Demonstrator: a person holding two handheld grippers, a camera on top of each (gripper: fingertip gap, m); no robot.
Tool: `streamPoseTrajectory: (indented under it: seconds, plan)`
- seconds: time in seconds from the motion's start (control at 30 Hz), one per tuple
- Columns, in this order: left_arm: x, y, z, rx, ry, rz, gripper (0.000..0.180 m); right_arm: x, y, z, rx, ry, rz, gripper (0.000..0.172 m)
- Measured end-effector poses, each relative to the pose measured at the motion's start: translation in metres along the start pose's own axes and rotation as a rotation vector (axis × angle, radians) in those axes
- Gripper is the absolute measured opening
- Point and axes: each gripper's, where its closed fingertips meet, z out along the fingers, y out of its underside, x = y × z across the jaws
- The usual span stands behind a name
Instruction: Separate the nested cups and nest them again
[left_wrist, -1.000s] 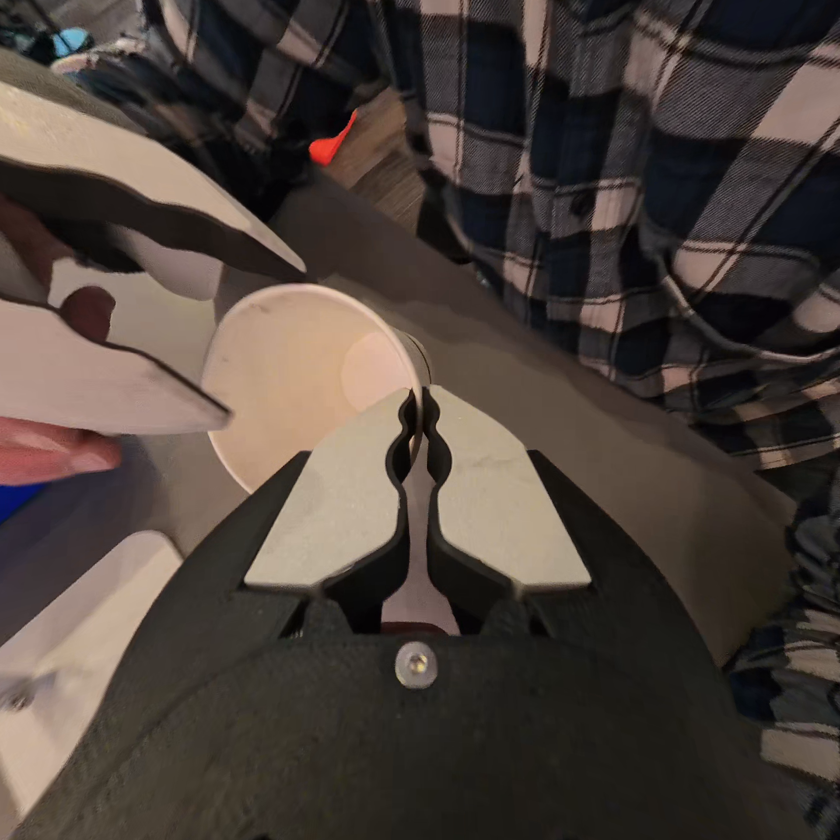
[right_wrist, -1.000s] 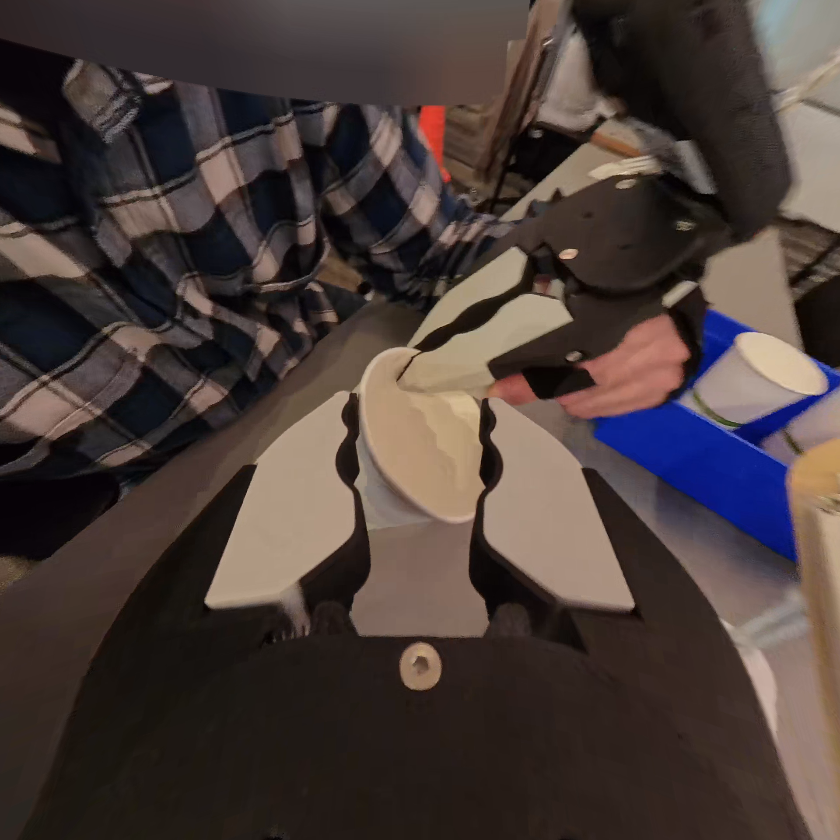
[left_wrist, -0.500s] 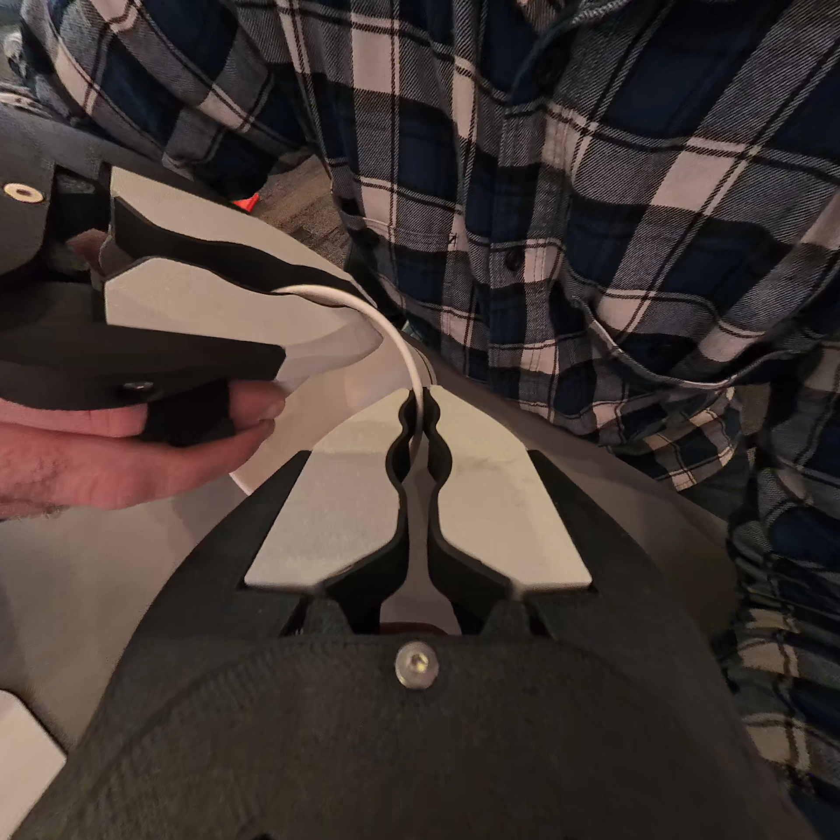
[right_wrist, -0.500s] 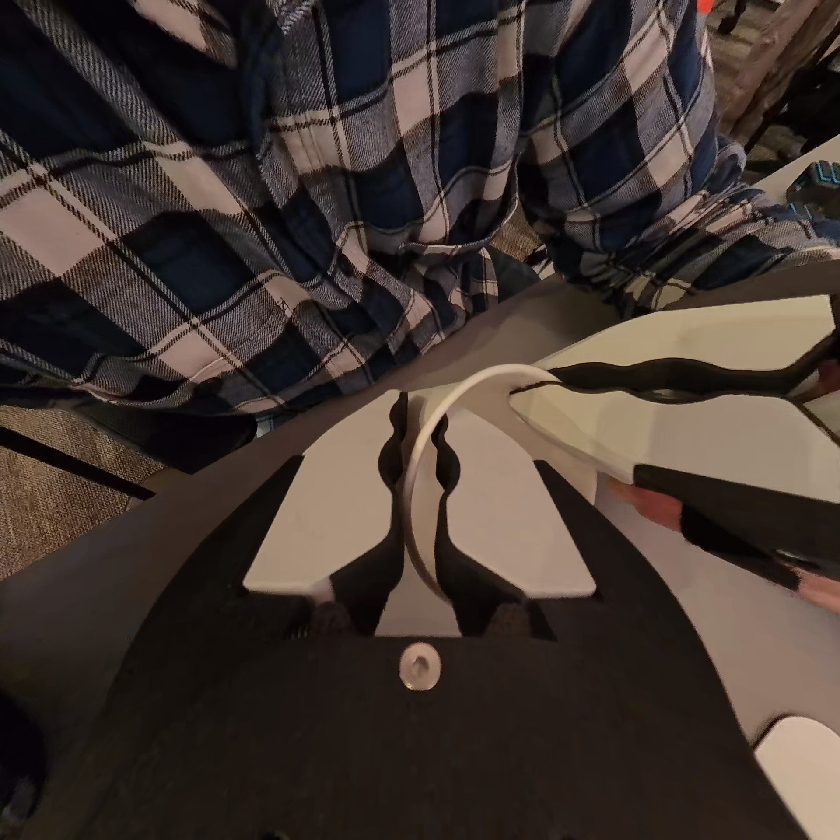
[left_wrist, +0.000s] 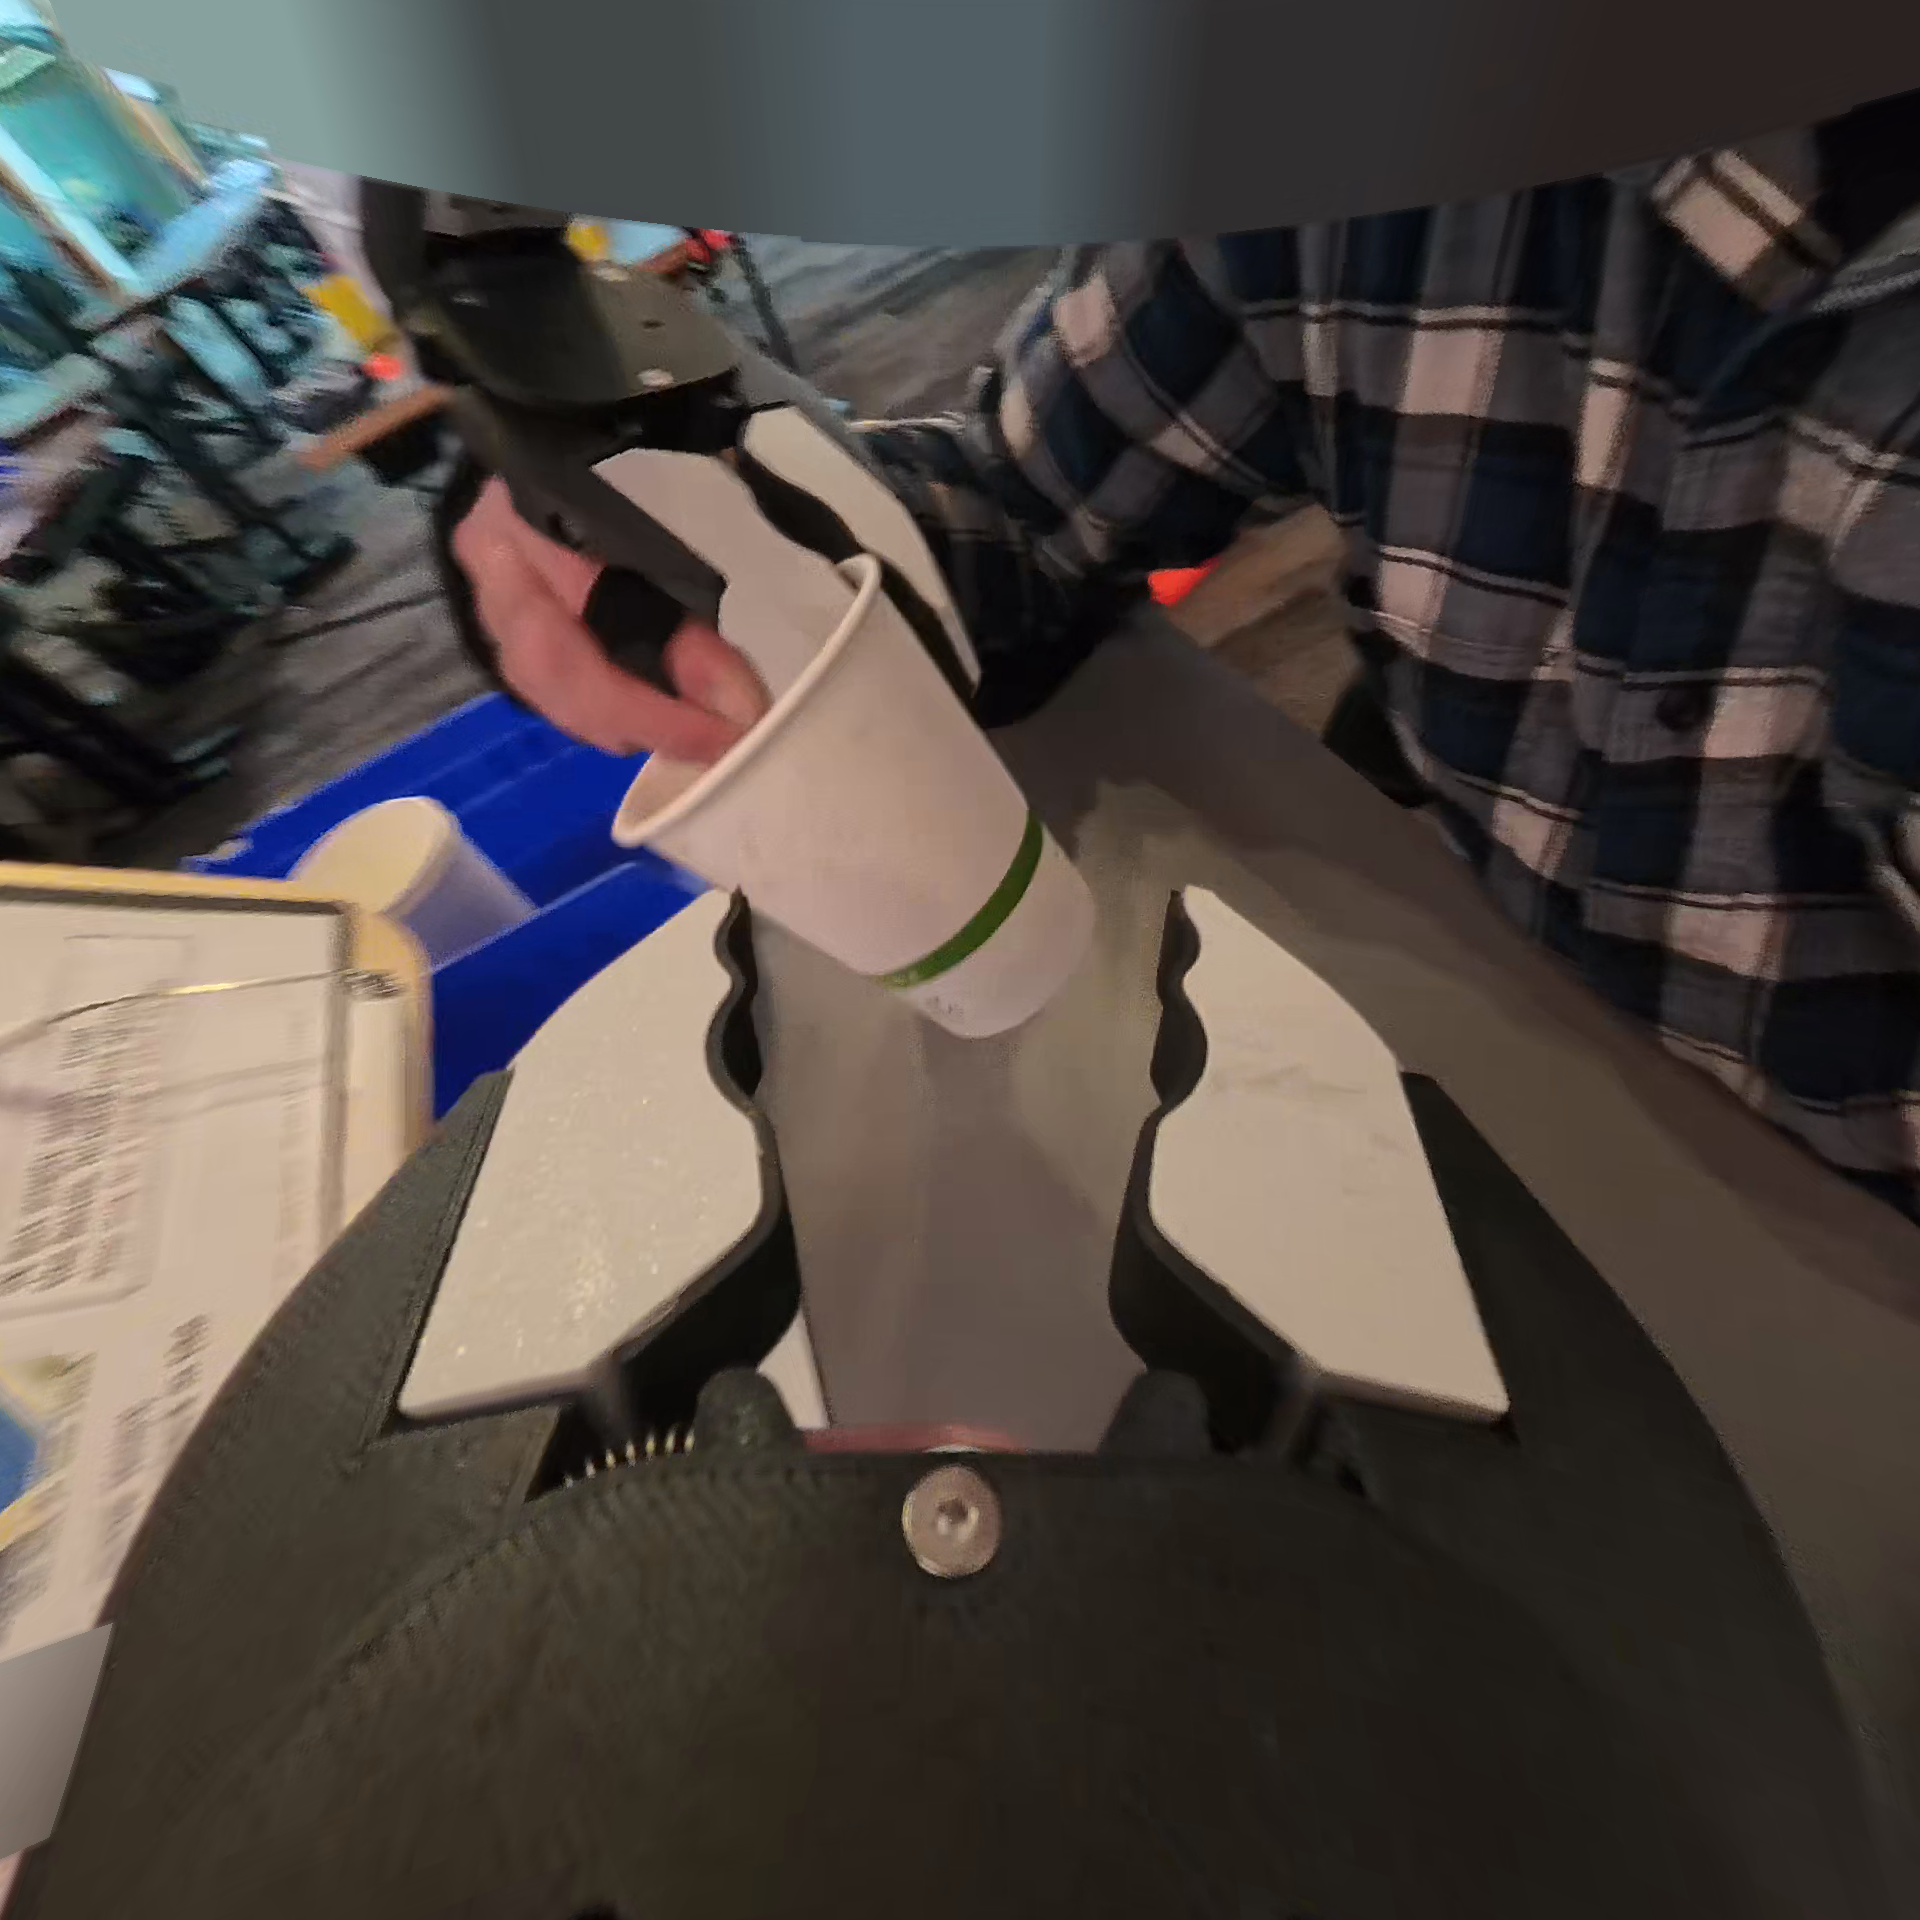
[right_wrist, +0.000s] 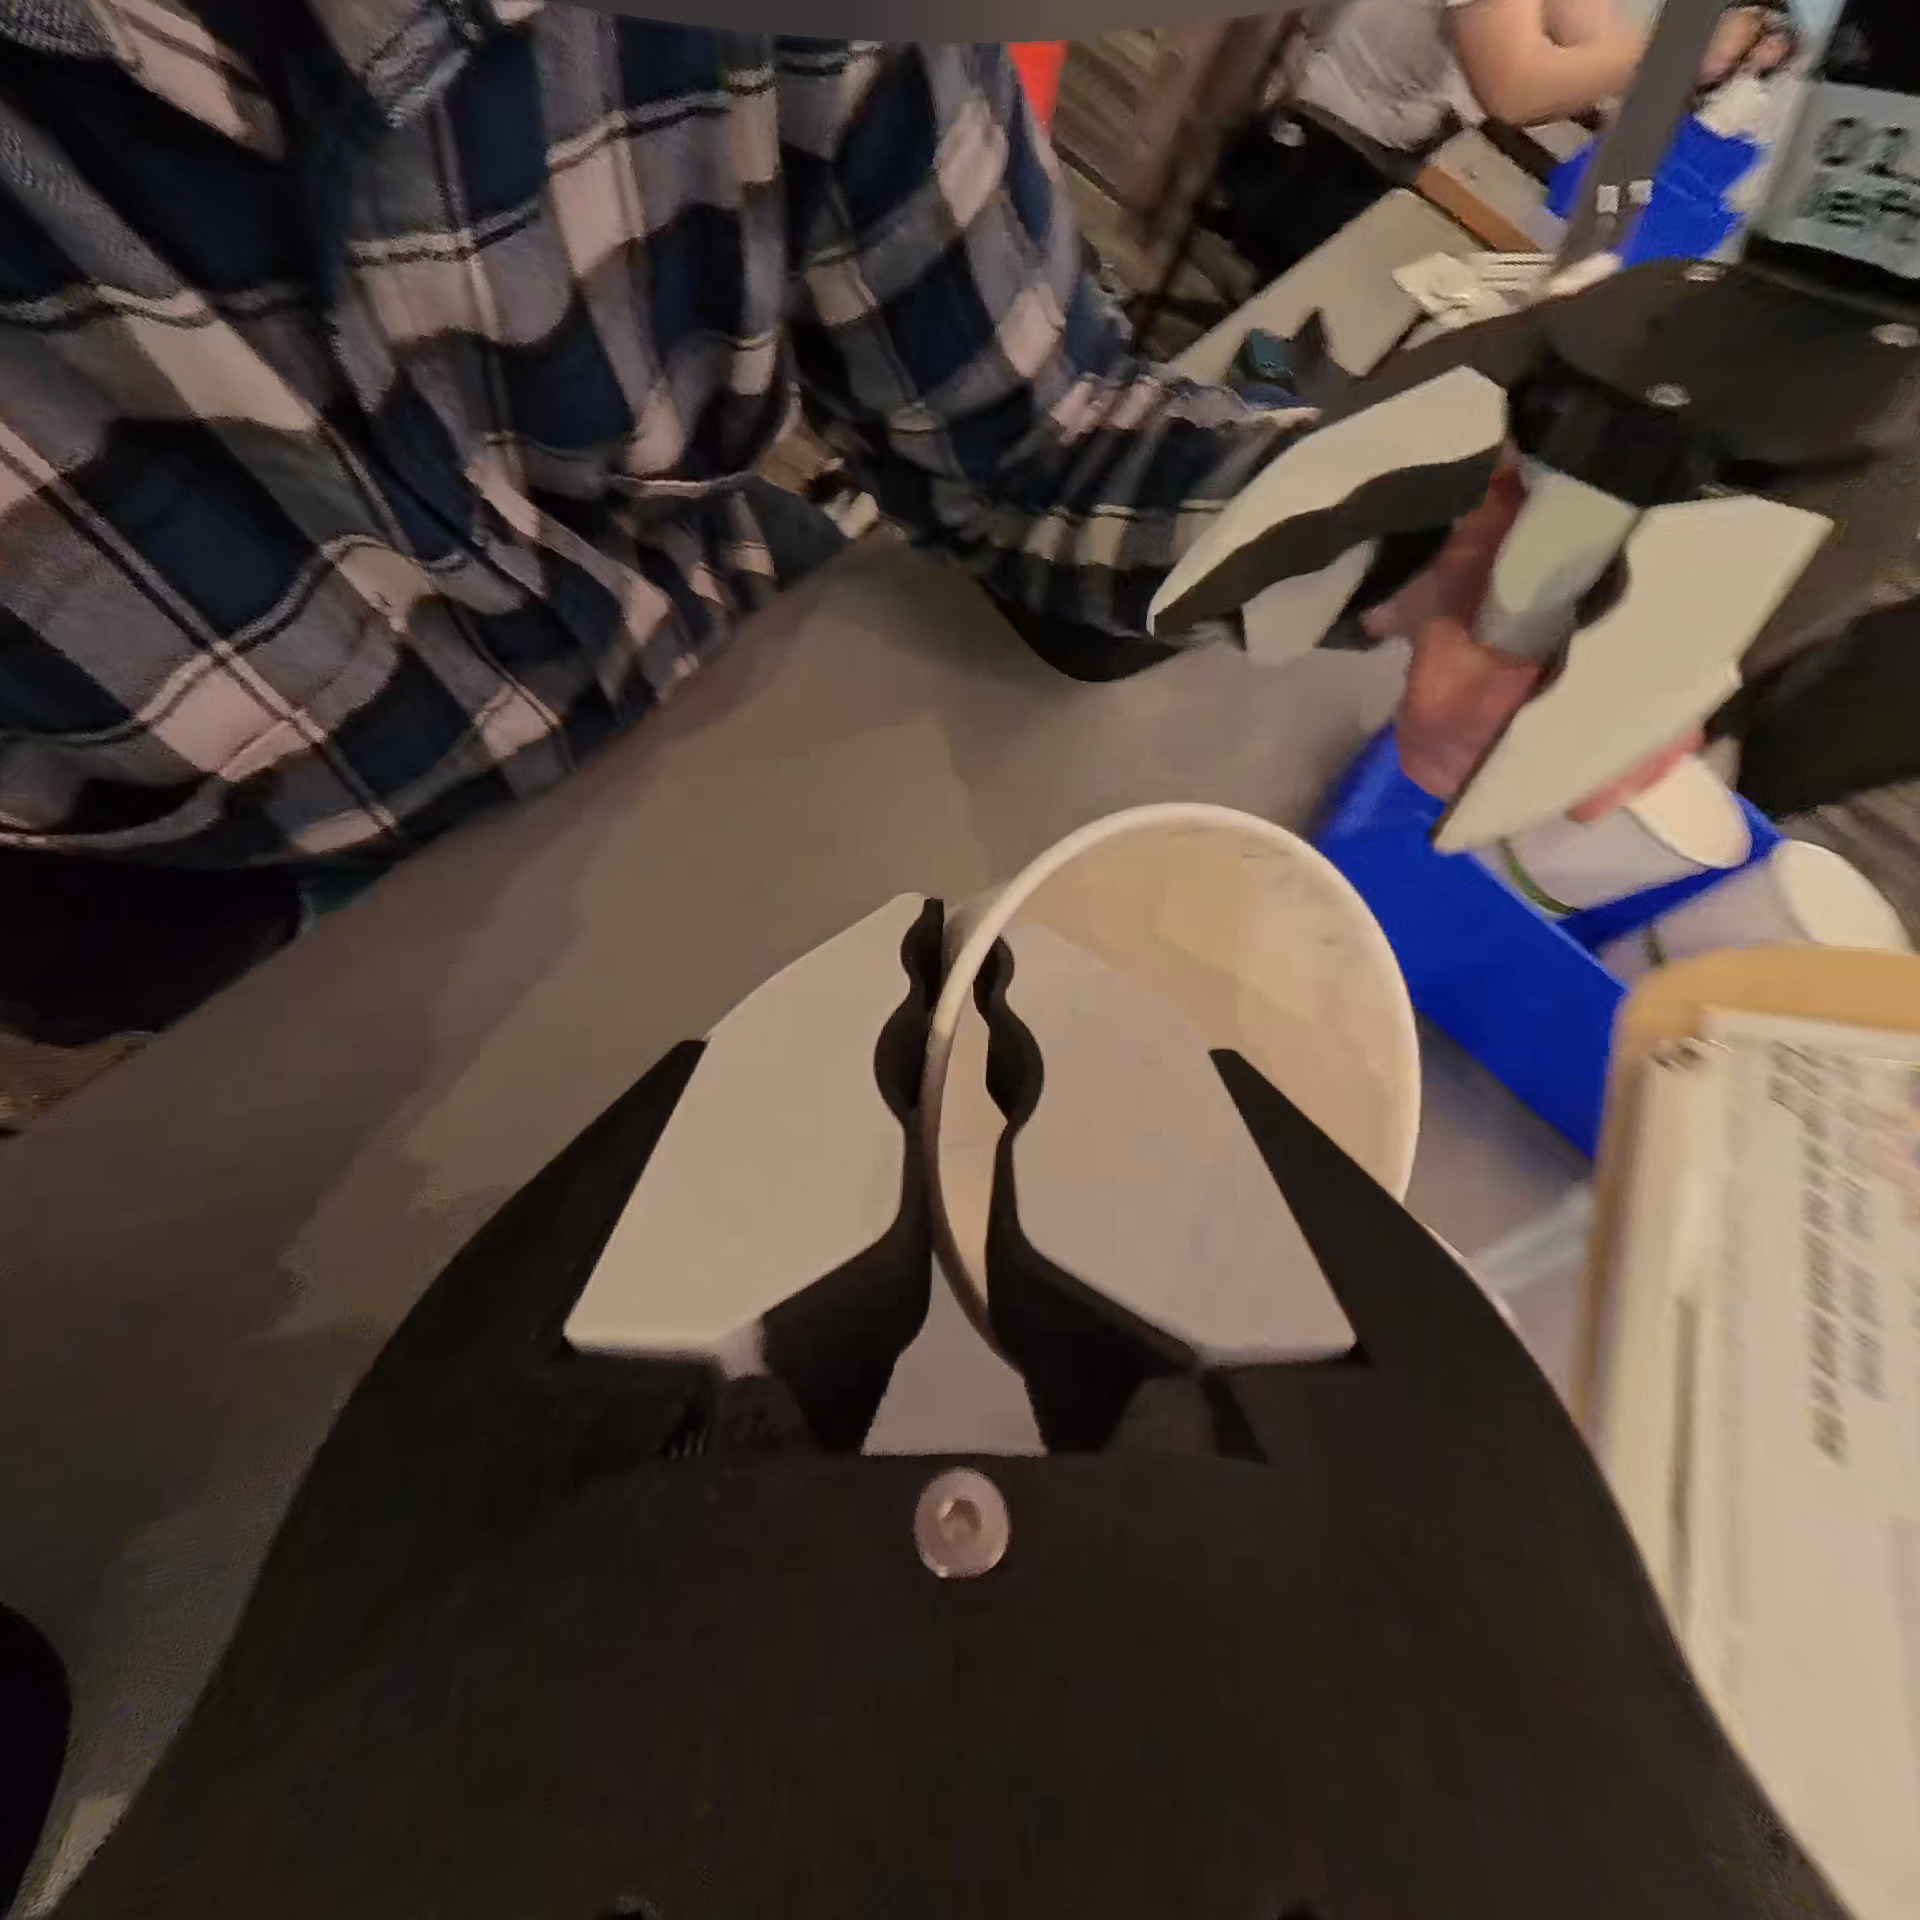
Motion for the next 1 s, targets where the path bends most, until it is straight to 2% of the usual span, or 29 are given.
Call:
streamPoseTrajectory:
  seconds: [0.13,0.3,0.47,0.57,0.67,0.77,1.0]
  plan:
    - [-0.026,0.003,-0.033,-0.075,-0.205,0.042,0.070,0.031,0.006,-0.049,-0.087,0.275,-0.010,0.006]
    - [-0.056,0.037,-0.087,-0.329,-0.474,0.046,0.075,0.073,0.031,-0.131,-0.272,0.700,0.031,0.006]
    - [-0.072,0.056,-0.136,-0.436,-0.652,0.014,0.078,0.094,0.063,-0.200,-0.391,0.998,0.134,0.006]
    - [-0.076,0.063,-0.155,-0.462,-0.713,-0.007,0.077,0.098,0.089,-0.225,-0.481,1.091,0.208,0.006]
    - [-0.078,0.070,-0.166,-0.485,-0.742,-0.021,0.077,0.098,0.110,-0.238,-0.521,1.117,0.277,0.006]
    - [-0.079,0.074,-0.171,-0.501,-0.754,-0.029,0.075,0.096,0.127,-0.236,-0.512,1.073,0.362,0.006]
    - [-0.080,0.084,-0.172,-0.560,-0.759,-0.034,0.073,0.092,0.167,-0.233,-0.618,1.021,0.469,0.006]
